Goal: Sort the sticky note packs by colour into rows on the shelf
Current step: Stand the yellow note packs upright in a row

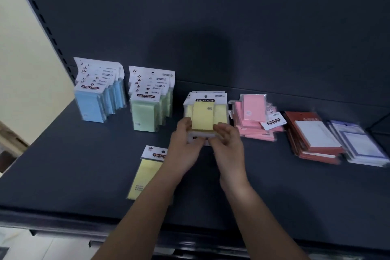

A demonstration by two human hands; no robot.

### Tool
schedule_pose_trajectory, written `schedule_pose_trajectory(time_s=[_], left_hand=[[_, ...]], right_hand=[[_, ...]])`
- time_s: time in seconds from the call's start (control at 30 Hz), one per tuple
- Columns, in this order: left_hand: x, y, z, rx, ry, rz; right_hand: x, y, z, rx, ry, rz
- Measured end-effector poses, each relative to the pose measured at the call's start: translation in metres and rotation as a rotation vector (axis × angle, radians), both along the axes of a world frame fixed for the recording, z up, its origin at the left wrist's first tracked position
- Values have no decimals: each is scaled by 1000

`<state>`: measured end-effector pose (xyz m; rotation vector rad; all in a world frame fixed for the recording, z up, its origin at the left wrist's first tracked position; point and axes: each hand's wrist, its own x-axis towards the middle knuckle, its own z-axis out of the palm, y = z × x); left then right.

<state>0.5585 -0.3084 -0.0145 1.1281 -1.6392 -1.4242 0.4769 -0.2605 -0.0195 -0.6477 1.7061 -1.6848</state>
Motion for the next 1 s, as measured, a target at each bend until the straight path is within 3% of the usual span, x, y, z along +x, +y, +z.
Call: schedule_pose_trajectory(time_s=[0.2, 0.33, 0.47, 0.73, 0.83, 1.0], left_hand=[[-2, 11, -2, 37, 220, 249], [-8, 30, 8, 78, 274, 218], [-7, 50, 12, 202, 328, 160], [0, 50, 9, -172, -220, -160], [-1, 54, 11, -146, -241, -259], [-9, 63, 9, 0, -104, -263]], right_hand=[[4, 16, 6, -94, -303, -99], [8, 26, 4, -121, -423, -174], [-2, 41, 6, -163, -403, -155], [-33, 70, 11, -88, -82, 110], [-37, 77, 10, -109, -178, 73], [-43, 92, 8, -177, -547, -27]])
